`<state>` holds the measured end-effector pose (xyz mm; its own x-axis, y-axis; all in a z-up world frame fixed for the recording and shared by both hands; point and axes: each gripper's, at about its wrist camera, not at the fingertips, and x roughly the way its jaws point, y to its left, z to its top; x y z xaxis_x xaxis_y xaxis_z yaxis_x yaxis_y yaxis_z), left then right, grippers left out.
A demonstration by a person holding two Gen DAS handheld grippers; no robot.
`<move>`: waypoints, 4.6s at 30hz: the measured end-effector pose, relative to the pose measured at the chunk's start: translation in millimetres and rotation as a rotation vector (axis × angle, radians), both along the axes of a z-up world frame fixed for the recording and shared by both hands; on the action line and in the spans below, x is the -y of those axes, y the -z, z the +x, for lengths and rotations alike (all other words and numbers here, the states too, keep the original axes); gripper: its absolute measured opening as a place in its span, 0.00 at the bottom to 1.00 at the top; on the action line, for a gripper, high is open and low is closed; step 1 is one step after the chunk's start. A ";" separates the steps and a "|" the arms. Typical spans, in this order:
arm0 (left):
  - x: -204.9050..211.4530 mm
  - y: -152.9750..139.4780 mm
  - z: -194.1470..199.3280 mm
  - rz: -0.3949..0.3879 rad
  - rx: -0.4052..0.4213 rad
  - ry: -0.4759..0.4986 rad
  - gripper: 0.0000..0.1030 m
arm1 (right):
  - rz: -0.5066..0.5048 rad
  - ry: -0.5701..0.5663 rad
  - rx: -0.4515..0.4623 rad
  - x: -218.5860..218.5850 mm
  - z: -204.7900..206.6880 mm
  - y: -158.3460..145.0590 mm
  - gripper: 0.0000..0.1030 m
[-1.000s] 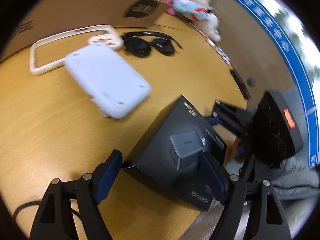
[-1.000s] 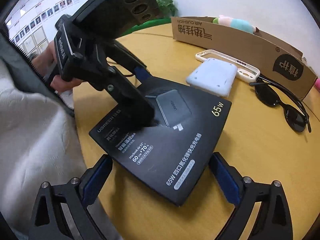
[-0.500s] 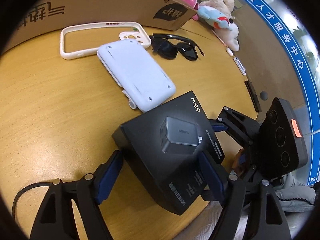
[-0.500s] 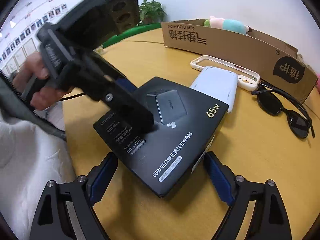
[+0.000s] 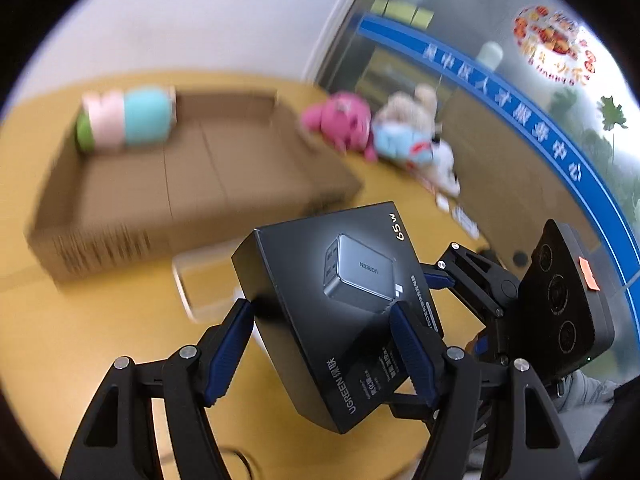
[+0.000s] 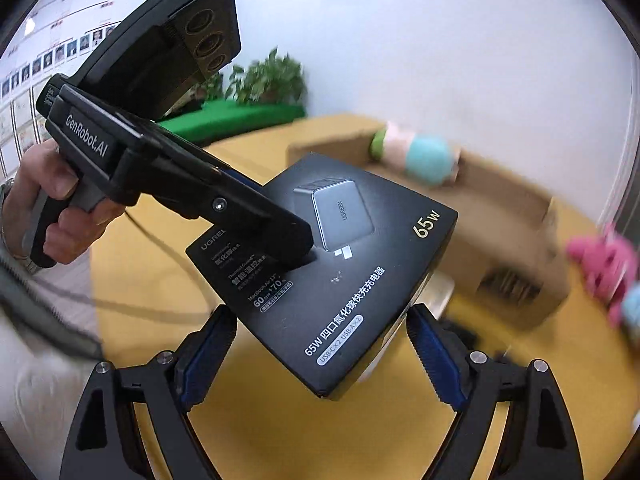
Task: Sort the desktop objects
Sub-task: 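Lift the charger box with both grippers and carry it over the cardboard box, then lower the charger box into the cardboard box and open both grippers, then withdraw both grippers up from the cardboard box, then move both grippers toward the white power bank on the table, then close both grippers on the white power bank and lift it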
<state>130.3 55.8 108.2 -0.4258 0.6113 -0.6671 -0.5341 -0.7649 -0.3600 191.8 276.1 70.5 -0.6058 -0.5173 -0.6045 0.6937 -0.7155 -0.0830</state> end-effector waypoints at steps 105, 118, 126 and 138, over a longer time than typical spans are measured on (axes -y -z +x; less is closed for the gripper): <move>34.4 85.1 -60.6 0.026 0.059 -0.186 0.76 | -0.081 0.165 0.306 16.2 -68.6 47.3 0.95; -5.1 157.1 -67.3 0.106 0.331 -0.032 0.61 | 0.082 0.145 0.308 64.4 -44.6 96.6 0.82; -6.8 156.4 -63.5 0.048 0.284 -0.063 0.42 | 0.108 0.155 0.282 65.9 -42.8 96.1 0.75; -0.3 139.8 -56.0 0.062 0.243 -0.083 0.35 | 0.021 0.169 0.296 63.4 -39.3 89.5 0.73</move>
<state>74.3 56.2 -31.6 -0.3086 0.6241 -0.7178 -0.3626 -0.7748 -0.5178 152.4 212.7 -19.0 -0.4785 -0.4098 -0.7766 0.5617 -0.8226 0.0880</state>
